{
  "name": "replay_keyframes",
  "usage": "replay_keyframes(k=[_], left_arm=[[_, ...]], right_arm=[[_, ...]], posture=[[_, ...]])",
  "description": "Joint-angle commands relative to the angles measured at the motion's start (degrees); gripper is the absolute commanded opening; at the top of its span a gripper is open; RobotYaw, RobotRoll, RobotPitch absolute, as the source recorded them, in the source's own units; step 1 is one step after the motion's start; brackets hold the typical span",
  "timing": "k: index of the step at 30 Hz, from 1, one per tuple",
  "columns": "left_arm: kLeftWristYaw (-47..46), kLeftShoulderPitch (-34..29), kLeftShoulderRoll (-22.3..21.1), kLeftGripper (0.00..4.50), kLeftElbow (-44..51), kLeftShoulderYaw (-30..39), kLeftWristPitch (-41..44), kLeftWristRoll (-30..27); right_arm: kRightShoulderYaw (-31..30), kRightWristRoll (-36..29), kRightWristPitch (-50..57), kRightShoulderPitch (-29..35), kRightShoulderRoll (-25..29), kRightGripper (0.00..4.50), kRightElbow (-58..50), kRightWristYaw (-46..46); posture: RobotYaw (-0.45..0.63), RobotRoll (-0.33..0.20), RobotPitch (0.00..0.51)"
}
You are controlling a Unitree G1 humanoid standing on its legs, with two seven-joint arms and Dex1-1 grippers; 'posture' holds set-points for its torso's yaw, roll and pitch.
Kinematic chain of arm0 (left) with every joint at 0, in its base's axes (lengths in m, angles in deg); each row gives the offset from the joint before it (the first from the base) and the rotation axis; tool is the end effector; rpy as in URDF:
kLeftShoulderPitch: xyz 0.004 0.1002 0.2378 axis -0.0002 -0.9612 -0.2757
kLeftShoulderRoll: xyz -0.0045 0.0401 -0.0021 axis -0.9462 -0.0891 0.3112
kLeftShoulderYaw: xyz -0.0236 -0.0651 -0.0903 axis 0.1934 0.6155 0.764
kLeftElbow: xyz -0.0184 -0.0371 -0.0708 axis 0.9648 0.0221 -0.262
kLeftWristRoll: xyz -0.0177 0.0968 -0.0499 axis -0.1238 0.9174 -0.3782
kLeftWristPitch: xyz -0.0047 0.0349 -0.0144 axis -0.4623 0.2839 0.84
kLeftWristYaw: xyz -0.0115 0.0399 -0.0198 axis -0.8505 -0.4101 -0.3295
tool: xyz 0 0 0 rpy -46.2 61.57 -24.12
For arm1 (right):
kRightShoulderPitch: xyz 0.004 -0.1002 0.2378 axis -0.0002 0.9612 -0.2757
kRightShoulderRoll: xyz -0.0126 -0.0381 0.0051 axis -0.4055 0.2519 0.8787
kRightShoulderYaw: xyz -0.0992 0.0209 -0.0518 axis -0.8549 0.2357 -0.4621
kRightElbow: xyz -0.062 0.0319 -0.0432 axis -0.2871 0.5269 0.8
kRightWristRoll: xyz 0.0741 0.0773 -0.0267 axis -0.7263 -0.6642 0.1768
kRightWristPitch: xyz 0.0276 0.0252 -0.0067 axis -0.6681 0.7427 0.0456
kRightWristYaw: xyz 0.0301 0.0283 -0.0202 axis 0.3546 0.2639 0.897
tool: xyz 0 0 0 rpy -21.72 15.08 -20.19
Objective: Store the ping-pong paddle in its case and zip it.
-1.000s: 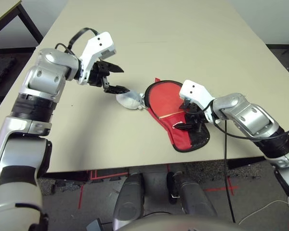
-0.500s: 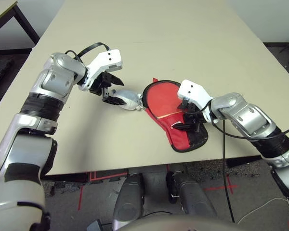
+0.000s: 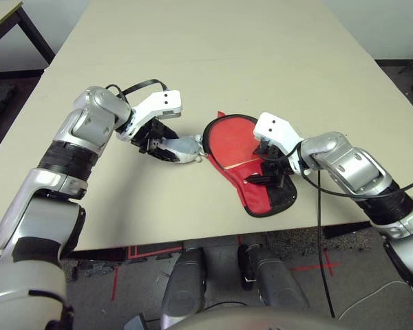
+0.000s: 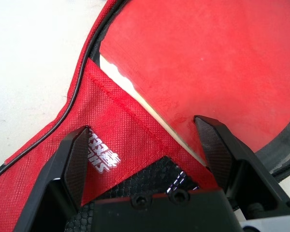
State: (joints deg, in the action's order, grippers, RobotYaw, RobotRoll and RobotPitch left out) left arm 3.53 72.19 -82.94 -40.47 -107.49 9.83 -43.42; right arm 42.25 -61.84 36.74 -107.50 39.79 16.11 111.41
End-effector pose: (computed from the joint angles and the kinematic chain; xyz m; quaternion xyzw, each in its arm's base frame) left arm 0.3460 0.2433 0.2283 0.3685 0.3002 -0.5537 0.6838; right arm 0.2969 -0.1411 0.1672 -0.2743 0.2710 0.5049 0.7723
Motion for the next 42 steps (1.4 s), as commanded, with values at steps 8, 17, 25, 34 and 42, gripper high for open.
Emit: replay_keyframes(k=[8,17,25,34,42], left_arm=[[-2.3,1.3,1.3,0.01,-5.1,-0.6,-2.7,3.4],[-18.4,10.3,7.0,0.01,-23.0,0.6,-10.4,8.9],[-42.9,19.6,16.9,0.01,-40.7,-0.1,-21.6,15.1],[-59.4,24.9,25.3,0.01,-49.2,-0.7,-22.8,20.2],[-69.1,26.8,33.7,0.01,-51.1,1.9,-22.9,19.6]], right_arm=[[-2.8,2.3,1.3,2.0,-0.1,4.50,2.4,0.0],[-3.3,3.1,1.4,2.2,-0.8,4.50,2.3,0.6],[-4.1,4.2,0.8,2.2,-1.4,4.50,3.3,1.4],[-4.5,5.4,0.4,2.9,-2.3,4.50,4.1,2.0],[-5.1,5.8,0.9,3.5,-3.2,4.50,3.4,2.3]], posture=[[0.06,0.000,0.195],[0.06,0.000,0.198],[0.07,0.000,0.209],[0.06,0.000,0.213],[0.05,0.000,0.225]])
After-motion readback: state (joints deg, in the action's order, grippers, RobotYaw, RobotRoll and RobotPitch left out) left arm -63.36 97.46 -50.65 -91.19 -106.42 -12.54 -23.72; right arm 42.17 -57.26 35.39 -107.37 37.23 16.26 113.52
